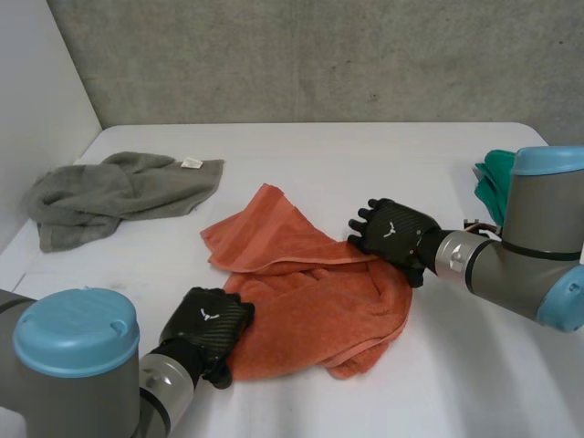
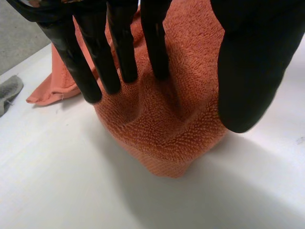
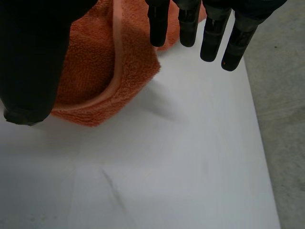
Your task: Fold the laundry.
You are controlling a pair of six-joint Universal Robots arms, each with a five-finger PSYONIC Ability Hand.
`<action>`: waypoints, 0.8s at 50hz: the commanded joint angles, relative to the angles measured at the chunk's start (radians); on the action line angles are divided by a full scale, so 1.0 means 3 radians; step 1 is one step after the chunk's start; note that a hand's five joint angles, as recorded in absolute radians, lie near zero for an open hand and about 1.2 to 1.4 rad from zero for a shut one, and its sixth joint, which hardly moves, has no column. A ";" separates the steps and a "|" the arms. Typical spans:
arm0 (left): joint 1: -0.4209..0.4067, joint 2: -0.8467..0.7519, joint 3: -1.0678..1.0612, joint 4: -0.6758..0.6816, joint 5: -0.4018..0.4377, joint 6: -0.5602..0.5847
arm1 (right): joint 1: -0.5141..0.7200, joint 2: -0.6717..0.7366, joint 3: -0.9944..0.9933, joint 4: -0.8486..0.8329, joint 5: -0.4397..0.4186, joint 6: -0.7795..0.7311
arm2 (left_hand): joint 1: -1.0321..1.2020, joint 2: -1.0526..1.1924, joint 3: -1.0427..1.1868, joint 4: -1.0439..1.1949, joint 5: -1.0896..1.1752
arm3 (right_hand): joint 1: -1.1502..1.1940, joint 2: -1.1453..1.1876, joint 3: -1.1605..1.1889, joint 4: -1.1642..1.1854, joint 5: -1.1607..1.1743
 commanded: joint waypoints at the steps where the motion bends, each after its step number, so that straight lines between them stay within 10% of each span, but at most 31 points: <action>1: -0.0020 -0.0198 0.0116 0.0047 0.0003 0.0006 | 0.0041 0.0137 -0.0068 -0.0007 -0.0009 0.0066 | 0.1617 0.1645 0.1645 0.1626 0.1624 | 0.0831 0.0754 0.0776 0.0725 0.0729; 9: -0.0010 -0.0213 0.0254 0.0113 0.0003 0.0011 | 0.0046 0.0219 -0.0149 0.0008 -0.0004 0.0372 | 0.2930 0.2957 0.2958 0.2939 0.2937 | 0.3988 0.3910 0.3933 0.3882 0.3886; 19: 0.0102 0.0138 0.0703 0.0078 -0.0007 0.0022 | 0.0005 -0.0204 -0.0364 0.0371 0.0200 0.0924 | 0.2930 0.2957 0.2958 0.2939 0.2937 | 0.3991 0.3914 0.3936 0.3885 0.3889; 33: 0.0409 0.1014 0.1251 0.0098 0.0029 0.0165 | -0.0112 -0.1656 -0.0359 0.0652 0.1330 0.1687 | 0.2930 0.2957 0.2958 0.2939 0.2937 | 0.3991 0.3914 0.3936 0.3885 0.3889; 40: 0.0414 0.0718 0.1302 0.0098 0.0039 0.0175 | -0.0056 -0.1693 -0.0175 0.0714 0.1254 0.1692 | 0.2930 0.2957 0.2958 0.2939 0.2937 | 0.3991 0.3914 0.3936 0.3885 0.3889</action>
